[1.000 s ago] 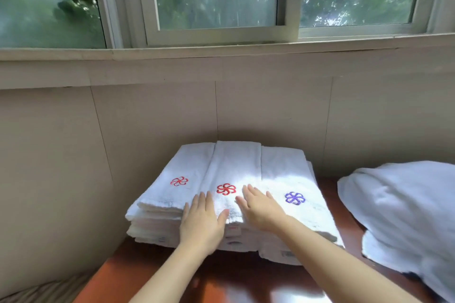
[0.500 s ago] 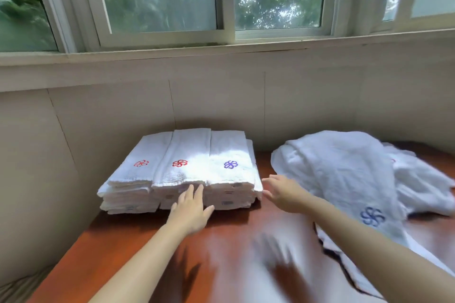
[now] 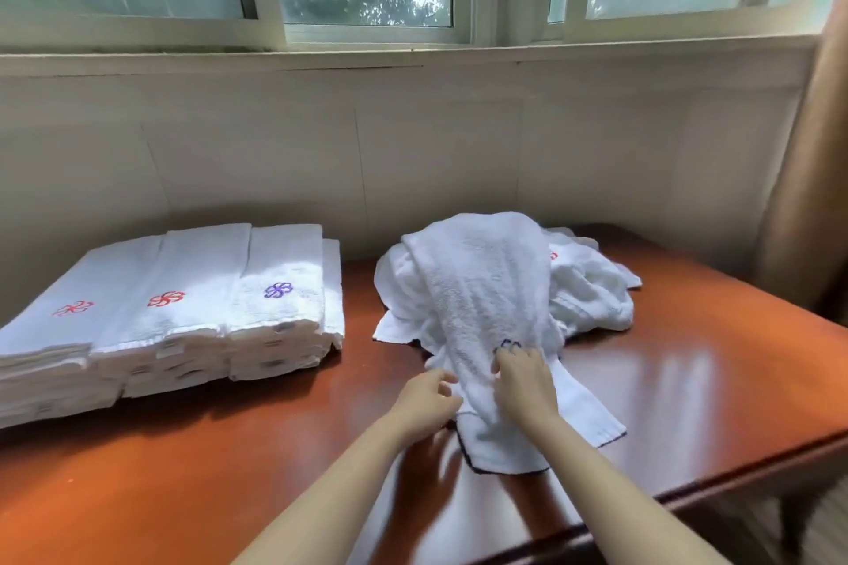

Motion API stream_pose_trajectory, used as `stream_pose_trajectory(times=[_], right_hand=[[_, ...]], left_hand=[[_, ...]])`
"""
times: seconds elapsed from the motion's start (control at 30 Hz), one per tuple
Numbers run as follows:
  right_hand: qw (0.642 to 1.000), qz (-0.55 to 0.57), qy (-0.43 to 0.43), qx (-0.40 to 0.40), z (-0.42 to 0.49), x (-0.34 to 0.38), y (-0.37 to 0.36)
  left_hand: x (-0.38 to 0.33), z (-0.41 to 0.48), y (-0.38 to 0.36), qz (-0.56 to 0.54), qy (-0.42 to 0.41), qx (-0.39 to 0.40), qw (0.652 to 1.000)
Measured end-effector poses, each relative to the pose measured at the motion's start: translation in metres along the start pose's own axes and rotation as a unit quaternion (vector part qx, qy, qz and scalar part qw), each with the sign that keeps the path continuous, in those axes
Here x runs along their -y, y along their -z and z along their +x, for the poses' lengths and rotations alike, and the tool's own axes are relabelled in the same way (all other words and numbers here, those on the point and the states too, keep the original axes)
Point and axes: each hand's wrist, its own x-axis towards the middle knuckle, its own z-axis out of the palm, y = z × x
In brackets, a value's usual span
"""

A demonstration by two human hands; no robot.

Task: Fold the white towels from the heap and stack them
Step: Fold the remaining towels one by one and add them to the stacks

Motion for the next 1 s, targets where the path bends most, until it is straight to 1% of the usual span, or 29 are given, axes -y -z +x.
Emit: stream_pose_trajectory(times=[0.03, 0.1, 0.17, 0.2, 0.23, 0.27, 0.3, 0.37, 0.43, 0.5, 0.53, 0.6, 0.63, 0.7, 0.73, 0.77, 0.8, 0.83, 0.9, 0.93, 0.97, 1.0], right_hand=[[0.998, 0.045, -0.032, -0.019, 0.000, -0.006, 0.003], [0.985, 0.105, -0.124, -0.055, 0.001, -0.023, 0.006], [0.960, 0.193, -0.202, -0.027, -0.002, -0.041, 0.007], [0.944, 0.251, -0.213, -0.006, -0.005, -0.048, 0.007], [0.932, 0.297, -0.205, 0.008, -0.007, -0.054, 0.006], [0.931, 0.317, -0.182, 0.012, -0.009, -0.058, 0.005], [0.934, 0.320, -0.160, 0.007, -0.010, -0.061, 0.004], [0.936, 0.322, -0.142, -0.001, -0.010, -0.065, 0.008], [0.927, 0.345, -0.145, -0.008, -0.009, -0.066, 0.015], [0.916, 0.374, -0.141, -0.019, -0.009, -0.064, 0.020], [0.909, 0.393, -0.139, -0.023, -0.010, -0.060, 0.023], [0.883, 0.451, -0.130, -0.030, -0.013, -0.049, 0.030], [0.862, 0.492, -0.117, -0.027, -0.015, -0.042, 0.033], [0.824, 0.562, -0.068, 0.014, -0.020, -0.030, 0.037], [0.822, 0.568, -0.032, 0.038, -0.024, -0.025, 0.036], [0.830, 0.555, 0.001, 0.061, -0.026, -0.020, 0.034], [0.845, 0.529, 0.020, 0.072, -0.027, -0.014, 0.031], [0.865, 0.497, 0.028, 0.066, -0.028, -0.007, 0.031], [0.902, 0.432, 0.020, 0.007, -0.024, 0.007, 0.032], [0.910, 0.414, 0.005, -0.030, -0.020, 0.011, 0.033], [0.912, 0.408, -0.012, -0.050, -0.015, 0.015, 0.035], [0.915, 0.400, -0.026, -0.048, -0.010, 0.017, 0.037]], left_hand=[[-0.005, 0.004, -0.010, 0.028, -0.020, 0.001, 0.999], [-0.011, 0.007, -0.026, 0.113, -0.060, -0.012, 0.992], [-0.017, 0.007, -0.038, 0.192, -0.094, -0.017, 0.977], [-0.020, 0.007, -0.043, 0.219, -0.107, -0.016, 0.970], [-0.023, 0.007, -0.048, 0.235, -0.115, -0.024, 0.965], [-0.025, 0.007, -0.051, 0.239, -0.122, -0.042, 0.962], [-0.029, 0.008, -0.053, 0.230, -0.128, -0.064, 0.963], [-0.035, 0.008, -0.052, 0.189, -0.141, -0.090, 0.968], [-0.041, 0.007, -0.047, 0.145, -0.145, -0.088, 0.975], [-0.044, 0.005, -0.036, 0.094, -0.129, -0.090, 0.983], [-0.045, 0.003, -0.030, 0.052, -0.117, -0.097, 0.987], [-0.048, -0.002, -0.017, -0.041, -0.098, -0.105, 0.989], [-0.049, -0.005, -0.011, -0.074, -0.095, -0.108, 0.987], [-0.052, -0.013, -0.002, -0.111, -0.098, -0.115, 0.982], [-0.053, -0.017, 0.002, -0.126, -0.102, -0.123, 0.979], [-0.054, -0.020, 0.005, -0.142, -0.109, -0.131, 0.975], [-0.056, -0.024, 0.009, -0.155, -0.117, -0.136, 0.971], [-0.057, -0.028, 0.014, -0.163, -0.126, -0.137, 0.969], [-0.059, -0.034, 0.026, -0.151, -0.139, -0.146, 0.968], [-0.060, -0.036, 0.032, -0.137, -0.143, -0.153, 0.968], [-0.060, -0.038, 0.039, -0.124, -0.147, -0.161, 0.968], [-0.060, -0.040, 0.047, -0.114, -0.151, -0.169, 0.967]])
